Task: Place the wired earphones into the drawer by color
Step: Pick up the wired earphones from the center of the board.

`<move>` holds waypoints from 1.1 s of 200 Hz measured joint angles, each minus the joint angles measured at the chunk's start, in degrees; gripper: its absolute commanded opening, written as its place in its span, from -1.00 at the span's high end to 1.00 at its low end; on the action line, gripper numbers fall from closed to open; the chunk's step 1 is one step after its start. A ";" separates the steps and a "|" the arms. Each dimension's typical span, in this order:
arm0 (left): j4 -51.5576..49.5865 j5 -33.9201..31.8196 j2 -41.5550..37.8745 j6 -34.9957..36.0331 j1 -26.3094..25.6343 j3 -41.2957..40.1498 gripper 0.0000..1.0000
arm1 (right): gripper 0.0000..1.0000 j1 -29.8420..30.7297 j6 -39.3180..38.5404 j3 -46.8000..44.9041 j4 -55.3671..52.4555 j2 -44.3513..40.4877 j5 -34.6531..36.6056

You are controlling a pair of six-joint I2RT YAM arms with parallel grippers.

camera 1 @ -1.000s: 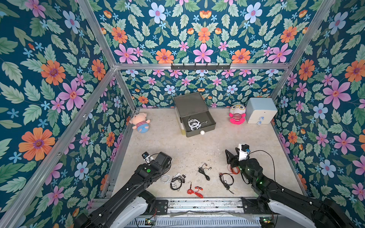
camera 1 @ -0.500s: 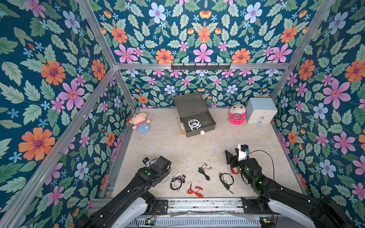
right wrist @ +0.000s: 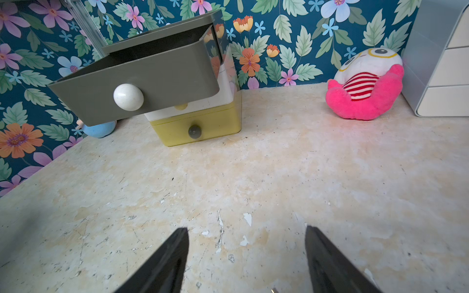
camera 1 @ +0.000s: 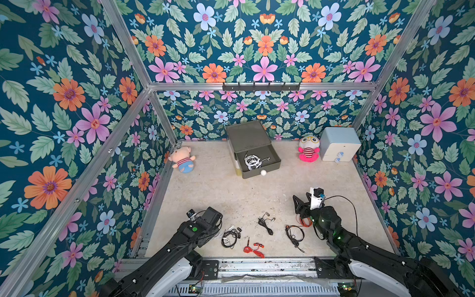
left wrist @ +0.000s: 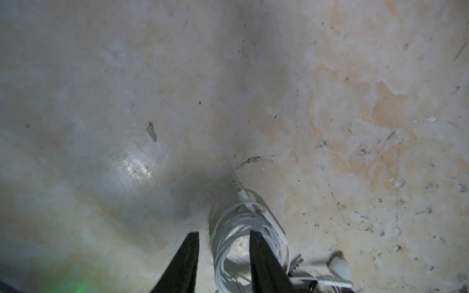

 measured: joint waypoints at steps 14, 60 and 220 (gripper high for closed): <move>0.24 0.42 0.31 0.02 0.00 0.11 0.25 | -0.54 0.02 0.00 0.00 -0.02 0.02 0.00; 0.42 1.55 0.37 0.48 0.00 0.98 0.32 | -0.54 0.02 0.00 0.00 0.00 0.39 0.00; -1.46 4.11 0.07 2.80 -0.02 0.50 0.41 | -0.54 0.00 0.00 0.00 1.16 1.14 0.00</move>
